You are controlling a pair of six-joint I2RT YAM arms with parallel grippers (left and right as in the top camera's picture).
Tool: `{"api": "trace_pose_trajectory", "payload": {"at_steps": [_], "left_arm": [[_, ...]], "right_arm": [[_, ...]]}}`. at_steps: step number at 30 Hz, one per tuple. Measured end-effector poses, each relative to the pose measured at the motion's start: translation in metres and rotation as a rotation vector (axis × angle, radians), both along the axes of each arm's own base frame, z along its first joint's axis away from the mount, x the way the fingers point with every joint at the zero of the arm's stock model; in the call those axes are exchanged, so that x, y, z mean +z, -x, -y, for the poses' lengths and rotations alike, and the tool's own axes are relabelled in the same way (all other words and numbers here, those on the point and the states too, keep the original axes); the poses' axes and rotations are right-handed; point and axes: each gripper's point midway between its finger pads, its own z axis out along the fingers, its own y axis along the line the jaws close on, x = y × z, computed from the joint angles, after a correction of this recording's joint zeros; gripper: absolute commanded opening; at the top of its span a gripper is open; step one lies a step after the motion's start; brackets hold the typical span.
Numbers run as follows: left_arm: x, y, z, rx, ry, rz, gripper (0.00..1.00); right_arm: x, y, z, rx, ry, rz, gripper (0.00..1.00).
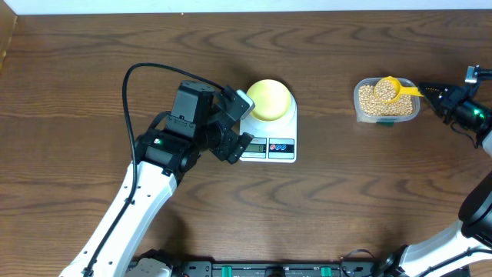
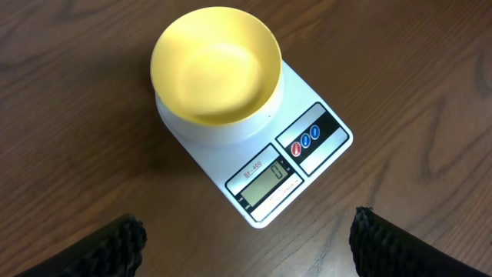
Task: Scoop item into bowl and weigh 50g on scale
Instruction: 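Lift the filled scoop and carry it left toward the yellow bowl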
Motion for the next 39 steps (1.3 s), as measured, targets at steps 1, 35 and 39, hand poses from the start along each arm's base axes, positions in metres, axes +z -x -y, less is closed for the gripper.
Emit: {"api": "trace_pose_trajectory", "payload": {"at_steps": [1, 35, 39], "left_arm": [[0.0, 0.0, 0.0, 0.0, 0.0, 0.0, 0.87], [0.0, 0.0, 0.0, 0.0, 0.0, 0.0, 0.87], [0.0, 0.0, 0.0, 0.0, 0.0, 0.0, 0.87]], "right_arm": [[0.001, 0.0, -0.001, 0.004, -0.008, 0.0, 0.01], [0.051, -0.029, -0.179, 0.373, -0.107, 0.082, 0.01], [0.049, -0.028, -0.2, 0.392, -0.117, 0.052, 0.01]]}}
